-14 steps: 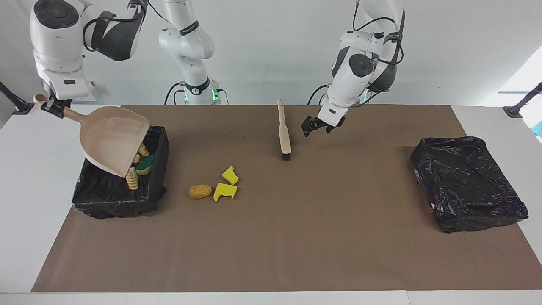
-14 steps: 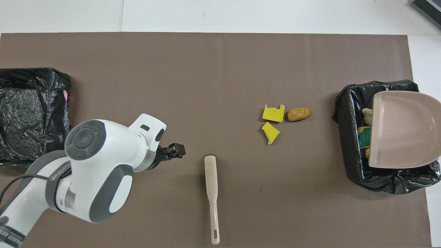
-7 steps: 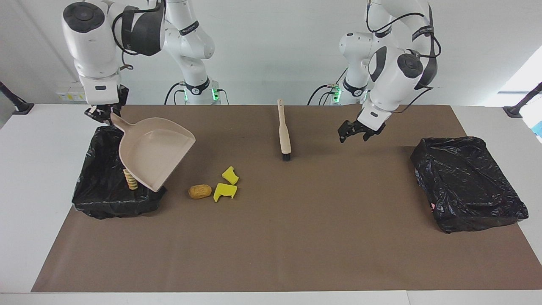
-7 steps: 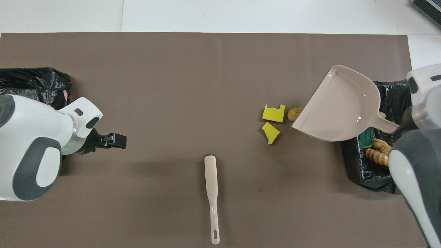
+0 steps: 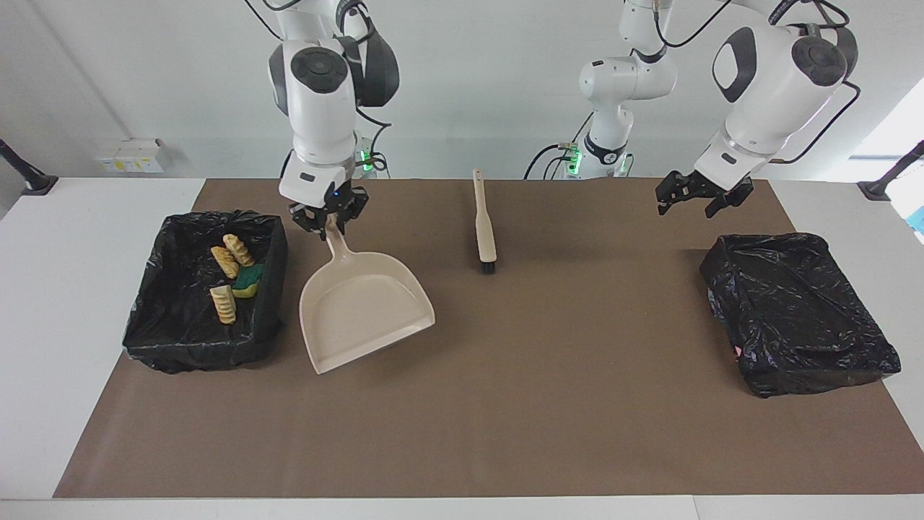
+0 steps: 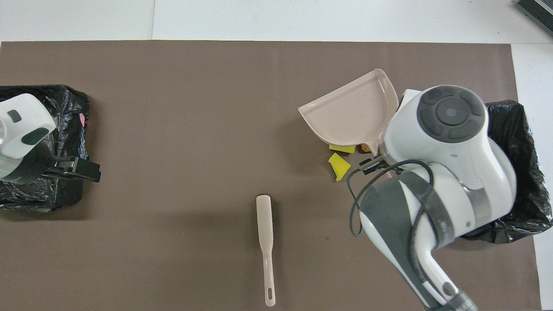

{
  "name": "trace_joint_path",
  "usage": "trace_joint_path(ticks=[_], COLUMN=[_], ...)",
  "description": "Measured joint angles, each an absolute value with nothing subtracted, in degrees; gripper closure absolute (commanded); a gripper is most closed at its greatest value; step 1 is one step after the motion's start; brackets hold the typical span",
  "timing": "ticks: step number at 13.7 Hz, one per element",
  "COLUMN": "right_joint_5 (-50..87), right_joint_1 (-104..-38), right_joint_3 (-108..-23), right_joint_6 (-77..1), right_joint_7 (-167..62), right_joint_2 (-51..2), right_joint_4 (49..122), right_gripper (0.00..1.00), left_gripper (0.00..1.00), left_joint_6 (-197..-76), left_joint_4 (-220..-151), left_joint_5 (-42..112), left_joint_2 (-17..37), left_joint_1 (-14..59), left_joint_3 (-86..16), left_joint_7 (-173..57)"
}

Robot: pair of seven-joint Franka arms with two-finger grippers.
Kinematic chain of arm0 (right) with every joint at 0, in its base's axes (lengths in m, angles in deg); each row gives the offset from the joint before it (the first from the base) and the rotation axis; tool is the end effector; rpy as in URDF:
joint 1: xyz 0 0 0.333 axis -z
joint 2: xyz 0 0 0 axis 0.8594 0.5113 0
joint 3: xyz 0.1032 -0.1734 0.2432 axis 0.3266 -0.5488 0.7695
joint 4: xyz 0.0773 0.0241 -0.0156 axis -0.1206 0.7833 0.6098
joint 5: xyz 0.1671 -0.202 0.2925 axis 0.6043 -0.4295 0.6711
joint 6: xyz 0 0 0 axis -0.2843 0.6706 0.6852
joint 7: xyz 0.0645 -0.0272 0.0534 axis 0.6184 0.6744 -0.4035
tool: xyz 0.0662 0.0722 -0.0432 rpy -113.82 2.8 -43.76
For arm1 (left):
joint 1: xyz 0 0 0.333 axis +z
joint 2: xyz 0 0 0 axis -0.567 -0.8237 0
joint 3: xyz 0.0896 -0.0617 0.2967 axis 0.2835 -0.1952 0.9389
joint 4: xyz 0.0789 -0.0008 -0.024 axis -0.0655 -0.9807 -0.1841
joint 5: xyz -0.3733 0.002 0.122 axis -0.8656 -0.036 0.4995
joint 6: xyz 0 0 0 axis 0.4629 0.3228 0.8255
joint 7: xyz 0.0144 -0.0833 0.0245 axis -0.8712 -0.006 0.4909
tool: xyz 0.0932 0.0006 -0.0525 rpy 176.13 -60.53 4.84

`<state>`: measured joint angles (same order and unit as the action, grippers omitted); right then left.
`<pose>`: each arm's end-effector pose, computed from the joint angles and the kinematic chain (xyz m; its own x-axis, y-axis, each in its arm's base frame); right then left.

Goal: Sweep and dump trash in bin

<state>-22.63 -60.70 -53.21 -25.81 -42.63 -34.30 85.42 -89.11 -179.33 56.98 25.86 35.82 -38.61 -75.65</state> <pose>0.5501 0.1894 0.4830 0.9267 0.3704 -0.0630 0.3757 -0.9157 0.1426 0.5155 -0.0533 0.5753 0.9873 -0.1207 -0.1036 -0.1164 -0.9921 0.0465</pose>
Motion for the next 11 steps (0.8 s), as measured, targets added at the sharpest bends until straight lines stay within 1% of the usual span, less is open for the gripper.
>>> trace_joint_path(ticks=[3, 5, 6, 8, 11], right_joint_5=[-22.29, -22.3, -22.33, -22.52, -22.63], right_joint_1=[-65.38, -69.58, -71.81, -76.23, -79.43], right_joint_3=[-53.22, -53.24, -53.26, -53.53, -53.77], right_joint_6=[-31.92, -34.01, -34.63, -34.96, -36.48], right_joint_7=[-29.76, -20.01, -14.98, -7.27, -2.11], right_joint_2=[-29.36, -24.95, -21.99, -15.06, -6.21], right_joint_4=[84.54, 82.2, 80.08, 73.56, 64.18], right_gripper=[1.0, 1.0, 1.0, 1.0, 1.0], left_gripper=[0.0, 0.0, 0.0, 0.0, 0.0], left_joint_6=[-84.96, -84.29, -84.26, -84.3, -84.42], left_joint_4=[-172.59, -171.51, -171.51, -171.51, -171.48], left_joint_5=[57.06, 57.06, 57.06, 57.06, 56.97], left_joint_2=[26.41, 26.43, 26.38, 26.25, 26.24], left_joint_1=[35.82, 35.83, 35.83, 35.82, 35.83], left_joint_3=[-37.94, -37.35, -37.27, -37.16, -36.63], left_joint_7=[-75.66, -75.67, -75.62, -75.6, -75.6])
